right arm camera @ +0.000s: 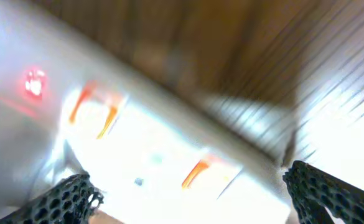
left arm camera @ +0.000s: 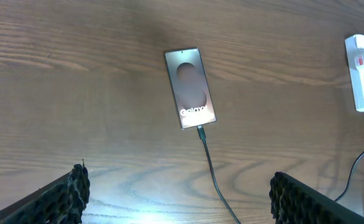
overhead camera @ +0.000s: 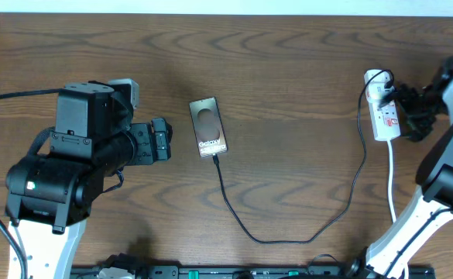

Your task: Plug charger to phone and switch on socket

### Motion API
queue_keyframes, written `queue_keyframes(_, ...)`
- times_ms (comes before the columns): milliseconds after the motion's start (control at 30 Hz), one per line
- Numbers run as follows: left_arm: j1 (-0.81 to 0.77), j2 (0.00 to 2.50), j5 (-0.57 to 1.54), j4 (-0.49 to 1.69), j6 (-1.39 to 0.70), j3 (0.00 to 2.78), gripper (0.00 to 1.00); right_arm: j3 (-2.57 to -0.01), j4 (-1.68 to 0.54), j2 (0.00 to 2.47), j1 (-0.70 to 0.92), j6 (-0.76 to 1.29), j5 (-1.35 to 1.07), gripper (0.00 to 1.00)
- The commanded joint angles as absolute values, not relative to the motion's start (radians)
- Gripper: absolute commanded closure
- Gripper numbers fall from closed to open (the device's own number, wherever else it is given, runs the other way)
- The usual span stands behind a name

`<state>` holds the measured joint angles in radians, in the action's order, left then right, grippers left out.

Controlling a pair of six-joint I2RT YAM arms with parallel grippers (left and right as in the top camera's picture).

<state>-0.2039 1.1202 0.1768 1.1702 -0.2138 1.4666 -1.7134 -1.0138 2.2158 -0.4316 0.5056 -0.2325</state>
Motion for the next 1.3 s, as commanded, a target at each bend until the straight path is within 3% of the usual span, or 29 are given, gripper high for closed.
queue_keyframes(0, -0.201, 1.117, 0.163, 1.171, -0.226, 1.470, 0.09, -1.708, -1.031, 2.061, -0.393, 0.477, -0.231, 0.01)
queue_keyframes(500, -0.201, 1.117, 0.163, 1.171, -0.226, 1.470, 0.09, -1.671, -1.271, 1.442, -0.369, 0.401, -0.120, 0.01)
queue_keyframes(800, -0.201, 1.117, 0.163, 1.171, -0.226, 1.470, 0.09, -1.427, -1.256, 1.031, -0.349, 0.395, -0.056, 0.01)
queue_keyframes(1267, -0.201, 1.117, 0.163, 1.171, -0.226, 1.470, 0.09, -1.359, -1.547, 0.788, -0.349, 0.395, -0.062, 0.01)
